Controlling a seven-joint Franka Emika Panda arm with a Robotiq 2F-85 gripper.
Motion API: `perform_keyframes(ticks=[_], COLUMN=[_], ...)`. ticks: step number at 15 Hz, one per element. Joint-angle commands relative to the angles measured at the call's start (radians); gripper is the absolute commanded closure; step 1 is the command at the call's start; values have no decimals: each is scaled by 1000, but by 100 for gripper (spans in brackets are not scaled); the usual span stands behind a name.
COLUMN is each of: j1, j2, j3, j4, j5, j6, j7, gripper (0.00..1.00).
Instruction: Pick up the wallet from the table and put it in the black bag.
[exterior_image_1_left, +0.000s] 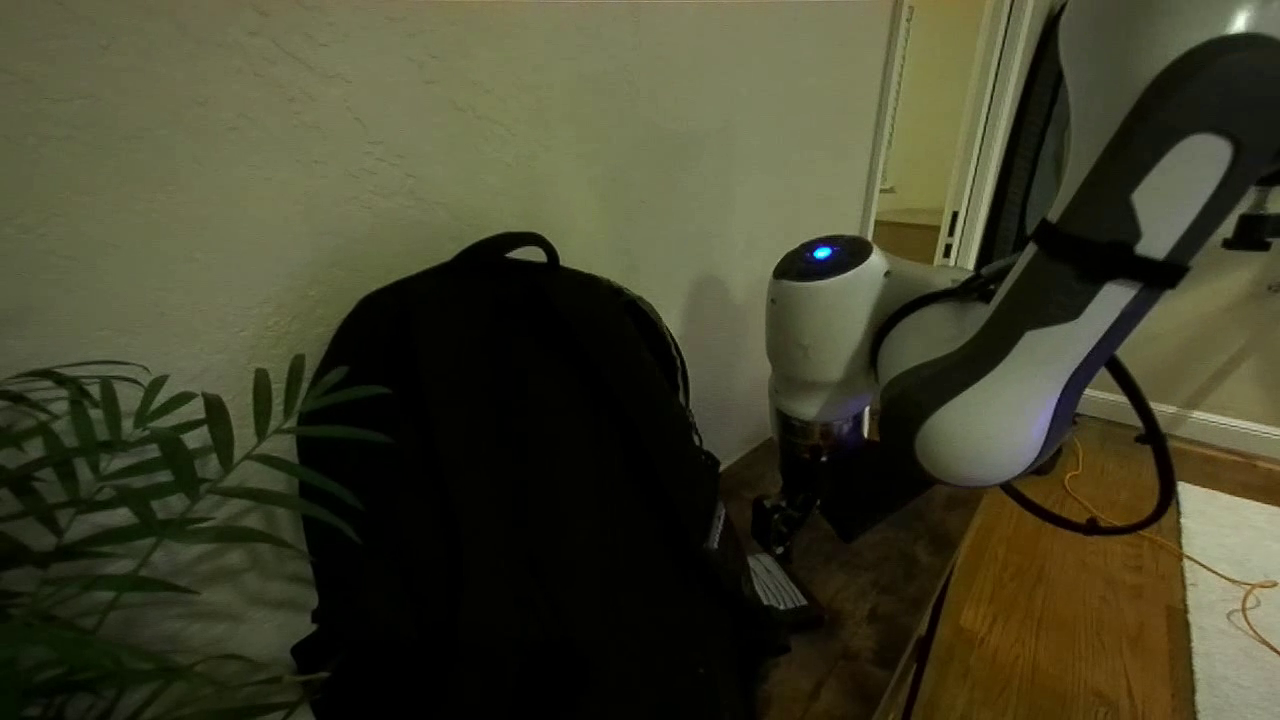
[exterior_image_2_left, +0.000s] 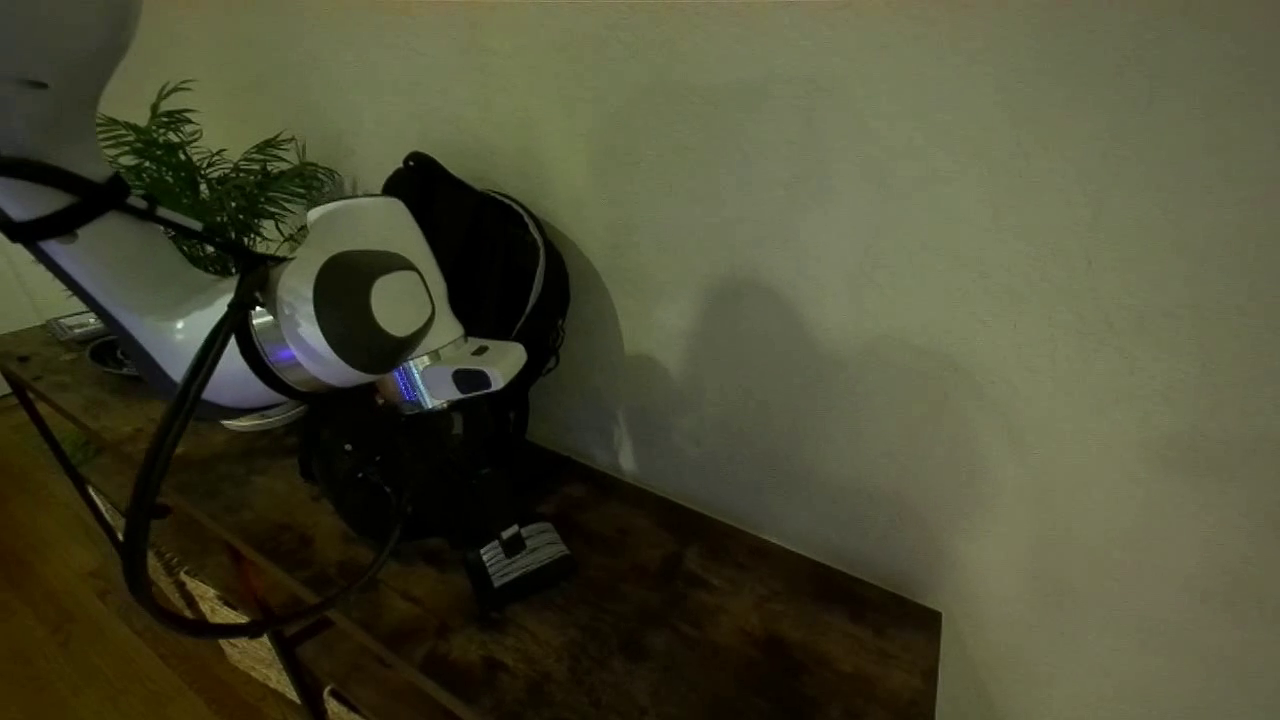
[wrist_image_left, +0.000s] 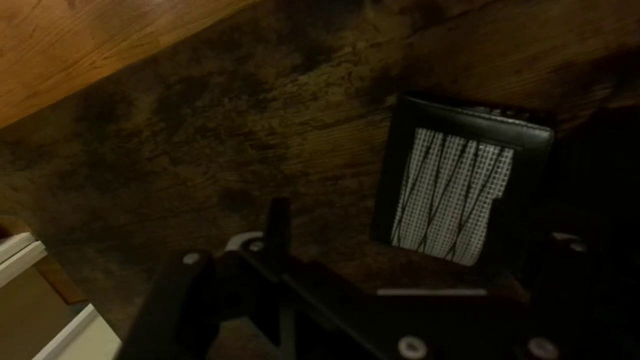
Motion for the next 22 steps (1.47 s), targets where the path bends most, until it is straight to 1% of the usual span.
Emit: perform_keyframes(ticks=[1,4,8,15,17,20,22], j1=[11,-4,0,-12,-27,-71,-83], j2=[70,118,156,185,193,203,217], j3=[-22,-8,-3,15,37,96,112], j4=[46,86,127,175,183,199,212], j5=[45,116,194,269,285,324,342], j6=[47,71,93,94,95,83,84], j7=[49,30,15,-8,-26,-76,-102], gripper=[0,0,0,0,0,0,0])
